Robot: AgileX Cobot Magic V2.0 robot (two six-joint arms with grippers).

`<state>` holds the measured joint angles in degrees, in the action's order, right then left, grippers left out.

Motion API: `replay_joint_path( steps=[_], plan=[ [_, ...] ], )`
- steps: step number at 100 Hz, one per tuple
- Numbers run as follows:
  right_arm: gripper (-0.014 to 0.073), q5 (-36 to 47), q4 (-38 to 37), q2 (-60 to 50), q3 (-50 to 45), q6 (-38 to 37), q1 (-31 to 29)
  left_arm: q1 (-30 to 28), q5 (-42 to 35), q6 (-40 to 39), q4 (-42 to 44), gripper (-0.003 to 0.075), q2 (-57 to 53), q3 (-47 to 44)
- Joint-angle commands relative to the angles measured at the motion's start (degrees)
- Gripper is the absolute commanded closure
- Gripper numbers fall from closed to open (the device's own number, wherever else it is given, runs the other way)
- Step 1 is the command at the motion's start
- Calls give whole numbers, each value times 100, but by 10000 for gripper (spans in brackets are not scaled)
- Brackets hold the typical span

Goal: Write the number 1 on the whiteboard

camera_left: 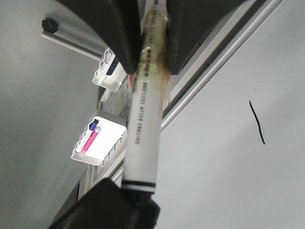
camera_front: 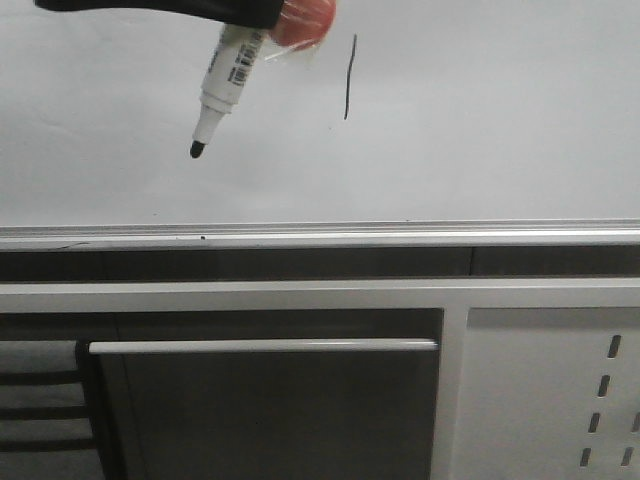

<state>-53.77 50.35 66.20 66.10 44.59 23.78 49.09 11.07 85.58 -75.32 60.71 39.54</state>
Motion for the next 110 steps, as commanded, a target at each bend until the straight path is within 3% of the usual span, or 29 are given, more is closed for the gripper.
replay_joint_path(
  steps=[1, 18, 25, 37, 45, 77, 84, 103, 110],
  plan=[
    [657, -16, 246, -105, 186, 20, -36, 21, -156, -58, -119, 741, -84, 191],
    [627, -86, 246, -105, 186, 20, -36, 21, -171, -58, -119, 741, -97, 191],
    [537, -58, 246, -121, 186, 20, -61, 21, -278, -58, -172, 741, -110, 191],
    [296, -47, 246, -162, 186, 20, -251, 21, -511, -98, -172, 741, -208, 191],
    [210, -57, 246, -260, 186, 11, -474, 21, -838, -98, -318, 741, -304, 167],
    [208, -69, 273, -689, 186, 11, -925, 21, -2458, -196, -896, 741, -378, 81],
    [207, -100, 287, -723, 186, 11, -925, 21, -2857, -701, -571, 741, -320, 81],
    [207, -127, 297, -723, 186, 11, -925, 21, -3576, -3395, 1592, 741, -52, 81],
    [207, -162, 297, -723, 186, 11, -925, 21, -3893, -4018, 2042, 741, 111, 81]
  ],
)
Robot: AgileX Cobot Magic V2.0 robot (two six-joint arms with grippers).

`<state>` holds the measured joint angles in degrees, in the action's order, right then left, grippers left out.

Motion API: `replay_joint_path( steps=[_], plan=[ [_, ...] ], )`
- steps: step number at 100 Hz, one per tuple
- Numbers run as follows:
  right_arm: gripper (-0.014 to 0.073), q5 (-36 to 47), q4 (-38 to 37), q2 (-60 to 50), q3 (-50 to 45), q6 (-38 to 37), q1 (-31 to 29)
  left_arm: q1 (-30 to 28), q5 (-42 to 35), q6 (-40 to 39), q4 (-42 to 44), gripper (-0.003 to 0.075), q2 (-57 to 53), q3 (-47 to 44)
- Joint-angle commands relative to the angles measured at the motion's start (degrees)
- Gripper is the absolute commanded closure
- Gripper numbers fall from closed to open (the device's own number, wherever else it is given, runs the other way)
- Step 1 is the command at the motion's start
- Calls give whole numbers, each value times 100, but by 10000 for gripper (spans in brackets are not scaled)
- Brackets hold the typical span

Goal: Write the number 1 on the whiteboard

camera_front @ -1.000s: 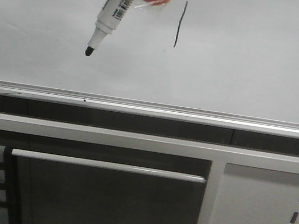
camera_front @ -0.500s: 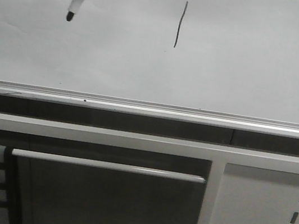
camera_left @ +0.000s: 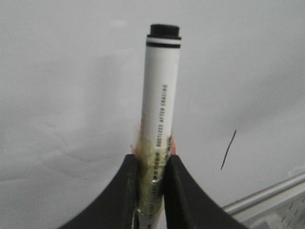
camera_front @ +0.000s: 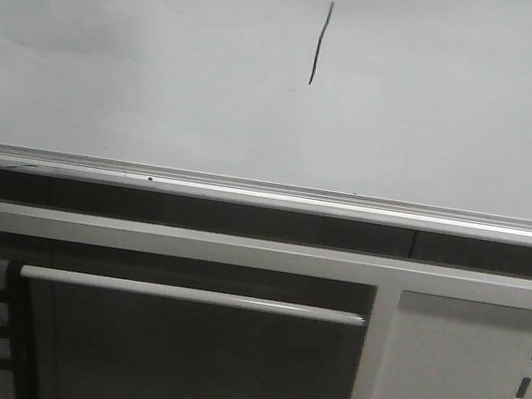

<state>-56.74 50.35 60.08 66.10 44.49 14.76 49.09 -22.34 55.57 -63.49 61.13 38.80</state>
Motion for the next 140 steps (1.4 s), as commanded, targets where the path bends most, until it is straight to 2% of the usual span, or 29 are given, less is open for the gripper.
replay_joint_path(
  steps=[1, 19, 34, 87, 114, 122, 140],
  plan=[
    [207, 119, 297, -111, 186, 21, -23, 21, -625, -1061, 892, 741, 100, 156],
    [207, 61, 297, -111, 186, 21, -23, 21, -1028, -1786, 1516, 741, 443, 156],
    [207, 61, 297, -111, 186, 21, -23, 21, -1439, -2032, 1663, 741, 679, 156],
    [207, 61, 297, -111, 186, 21, -23, 21, -2376, -2043, 1713, 741, 1245, 167],
    [208, 61, 297, -111, 186, 21, -23, 21, -2378, -2043, 1766, 734, 1245, 167],
    [207, 61, 297, -111, 186, 21, -23, 21, -2369, -2043, 1793, 682, 1245, 167],
    [207, 61, 297, -111, 186, 21, -23, 21, -2366, -2043, 1793, 471, 1245, 167]
  ],
)
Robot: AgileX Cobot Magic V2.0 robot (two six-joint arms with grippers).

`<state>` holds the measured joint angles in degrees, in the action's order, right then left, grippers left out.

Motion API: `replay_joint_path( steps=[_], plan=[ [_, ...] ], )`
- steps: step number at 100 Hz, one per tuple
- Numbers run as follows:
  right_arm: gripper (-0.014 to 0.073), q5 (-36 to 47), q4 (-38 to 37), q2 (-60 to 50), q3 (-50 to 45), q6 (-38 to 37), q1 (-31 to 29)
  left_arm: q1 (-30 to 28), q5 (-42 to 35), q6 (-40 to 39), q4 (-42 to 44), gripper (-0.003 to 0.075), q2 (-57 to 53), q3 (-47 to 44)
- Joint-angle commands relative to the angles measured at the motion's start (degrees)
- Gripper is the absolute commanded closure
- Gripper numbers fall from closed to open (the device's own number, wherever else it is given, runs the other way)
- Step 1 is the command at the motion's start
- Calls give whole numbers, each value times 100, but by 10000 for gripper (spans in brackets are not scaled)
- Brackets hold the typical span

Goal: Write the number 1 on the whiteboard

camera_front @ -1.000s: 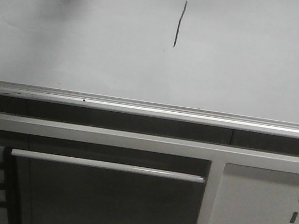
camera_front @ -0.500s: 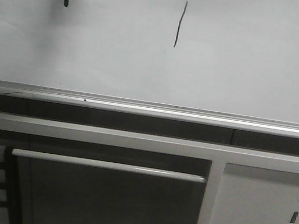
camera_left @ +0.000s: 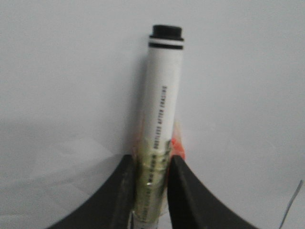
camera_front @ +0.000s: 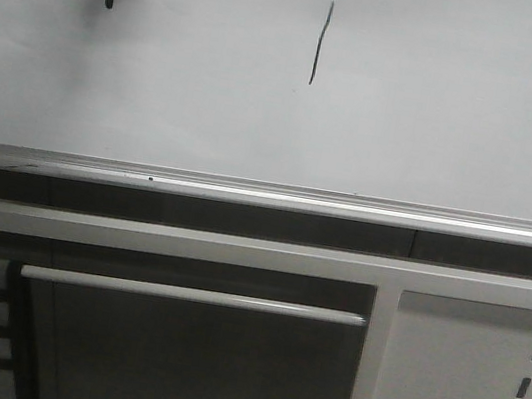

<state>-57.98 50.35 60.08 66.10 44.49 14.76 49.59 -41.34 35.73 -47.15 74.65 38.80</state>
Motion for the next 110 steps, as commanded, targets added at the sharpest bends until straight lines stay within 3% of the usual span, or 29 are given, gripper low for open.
replay_joint_path(
  steps=[1, 25, 43, 58, 77, 87, 94, 106, 110],
  plan=[
    [207, 186, 297, -111, 186, 21, -23, -29, -466, -59, 148, 457, -107, 167],
    [207, 186, 286, -111, 186, 21, -23, -29, -394, -59, 121, 357, -119, 167],
    [208, 174, 269, -111, 186, 21, -23, -29, 476, 9, 121, 271, -437, 167],
    [208, 206, 211, -180, 186, 21, -218, -29, 1155, 298, 121, 264, -988, -10],
    [224, 260, 201, -425, 175, -350, -1026, -29, 1568, 491, 144, 271, -1948, -437],
    [321, 315, 201, -605, 133, -404, -1465, -29, 1844, 567, 144, 318, -2444, -677],
    [445, 518, 201, -798, -24, -404, -1678, -29, 2138, 572, 144, 393, -2781, -822],
    [643, 1103, 201, -1238, -528, -371, -1751, -29, 2676, 572, 144, 646, -3315, -1023],
    [664, 1330, 201, -1389, -738, -346, -1751, -29, 2835, 572, 165, 729, -3433, -1064]
  ],
)
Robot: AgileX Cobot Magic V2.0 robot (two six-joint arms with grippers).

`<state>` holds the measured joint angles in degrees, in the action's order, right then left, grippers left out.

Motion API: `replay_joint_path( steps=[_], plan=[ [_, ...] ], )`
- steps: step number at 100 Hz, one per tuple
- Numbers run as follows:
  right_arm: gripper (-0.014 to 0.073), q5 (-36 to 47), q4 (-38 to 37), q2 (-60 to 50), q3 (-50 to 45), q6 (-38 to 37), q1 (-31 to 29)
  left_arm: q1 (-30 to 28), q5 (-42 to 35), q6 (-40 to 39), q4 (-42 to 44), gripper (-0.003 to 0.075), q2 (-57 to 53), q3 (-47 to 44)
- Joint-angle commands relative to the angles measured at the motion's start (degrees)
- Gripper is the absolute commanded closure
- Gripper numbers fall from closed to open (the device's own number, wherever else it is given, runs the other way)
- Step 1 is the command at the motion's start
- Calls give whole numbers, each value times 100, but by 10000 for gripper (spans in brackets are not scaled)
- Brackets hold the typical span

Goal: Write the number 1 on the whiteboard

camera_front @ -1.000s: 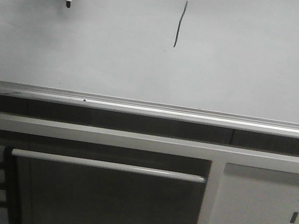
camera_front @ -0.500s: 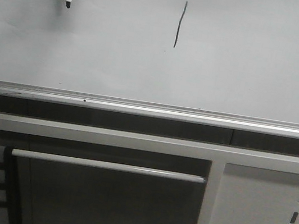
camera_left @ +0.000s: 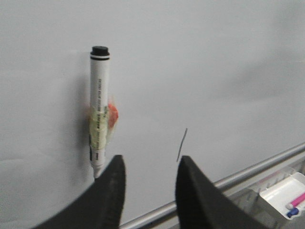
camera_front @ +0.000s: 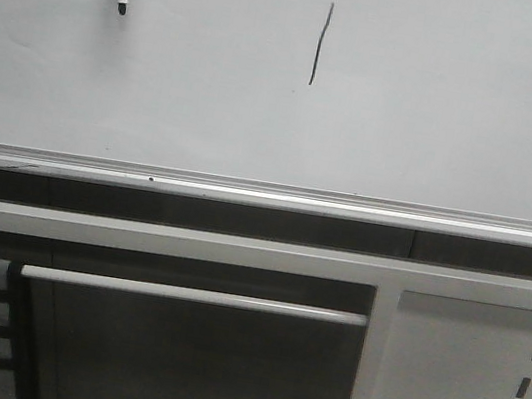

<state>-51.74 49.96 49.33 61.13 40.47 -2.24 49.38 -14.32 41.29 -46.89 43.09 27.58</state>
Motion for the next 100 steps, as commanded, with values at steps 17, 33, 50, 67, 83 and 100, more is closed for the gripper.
replay_joint_path(
  steps=[17, 33, 50, 67, 83, 100],
  plan=[
    [664, 1695, 594, -1227, -1462, 692, -52, -9, 676, 30, 565, 741, -770, -107],
    [664, 1896, 1574, -2270, -2594, 2030, -52, 2, 876, 30, 688, 741, -1199, -353],
    [664, 2218, 1675, -3463, -3634, 2123, -52, 2, 824, 30, 808, 741, -1963, -825],
    [664, 2801, 1675, -4375, -4438, 2123, -52, 2, 811, 30, 718, 741, -2771, -1327],
    [664, 3134, 1906, -4557, -4660, 2123, -52, 2, 790, 30, 610, 741, -3163, -1462],
    [664, 3158, 1906, -4557, -4661, 2123, -52, 2, 693, 20, 590, 741, -3178, -1462]
  ],
)
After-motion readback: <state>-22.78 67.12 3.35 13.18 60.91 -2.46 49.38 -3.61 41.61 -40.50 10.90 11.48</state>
